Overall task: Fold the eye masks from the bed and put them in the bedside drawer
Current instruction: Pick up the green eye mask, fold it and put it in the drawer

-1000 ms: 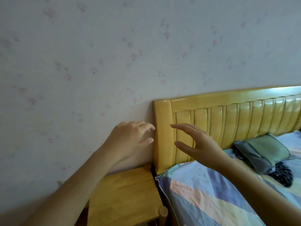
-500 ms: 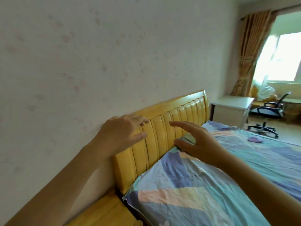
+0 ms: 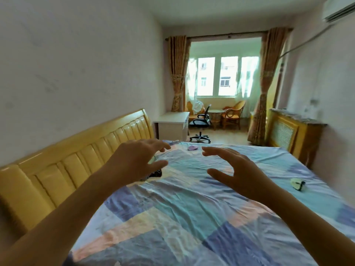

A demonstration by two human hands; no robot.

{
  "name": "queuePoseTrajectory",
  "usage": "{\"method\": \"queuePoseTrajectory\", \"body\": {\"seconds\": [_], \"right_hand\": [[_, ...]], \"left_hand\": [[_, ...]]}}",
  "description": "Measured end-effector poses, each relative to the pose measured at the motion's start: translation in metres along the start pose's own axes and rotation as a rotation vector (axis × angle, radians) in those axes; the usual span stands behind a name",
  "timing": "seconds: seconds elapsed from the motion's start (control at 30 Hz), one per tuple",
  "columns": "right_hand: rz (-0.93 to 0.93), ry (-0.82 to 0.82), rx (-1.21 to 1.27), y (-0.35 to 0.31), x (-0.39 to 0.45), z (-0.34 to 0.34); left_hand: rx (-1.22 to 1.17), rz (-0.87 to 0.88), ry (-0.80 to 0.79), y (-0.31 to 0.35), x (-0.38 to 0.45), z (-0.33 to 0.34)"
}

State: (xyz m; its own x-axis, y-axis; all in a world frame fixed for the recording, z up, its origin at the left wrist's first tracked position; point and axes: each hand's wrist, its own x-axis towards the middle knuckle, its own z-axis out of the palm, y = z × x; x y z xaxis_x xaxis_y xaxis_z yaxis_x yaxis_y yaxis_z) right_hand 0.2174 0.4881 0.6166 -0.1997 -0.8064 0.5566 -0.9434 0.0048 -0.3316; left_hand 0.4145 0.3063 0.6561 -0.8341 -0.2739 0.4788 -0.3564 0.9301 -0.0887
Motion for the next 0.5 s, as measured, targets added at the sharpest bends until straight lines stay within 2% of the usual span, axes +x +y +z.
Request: {"method": "queuePoseTrajectory", "body": {"seconds": [0.27,0.5], "right_hand": [[0.211,0.054,-0.155,0.106,-0.121,-0.139],[0.4,0.078,-0.273,0.168,-0.23,-0.25]], "left_hand": [[-0.129,0.284,0.028,0.182,0.105,0.048],[-0.194,0.492,0.026,0.345,0.167,0.079]]}}
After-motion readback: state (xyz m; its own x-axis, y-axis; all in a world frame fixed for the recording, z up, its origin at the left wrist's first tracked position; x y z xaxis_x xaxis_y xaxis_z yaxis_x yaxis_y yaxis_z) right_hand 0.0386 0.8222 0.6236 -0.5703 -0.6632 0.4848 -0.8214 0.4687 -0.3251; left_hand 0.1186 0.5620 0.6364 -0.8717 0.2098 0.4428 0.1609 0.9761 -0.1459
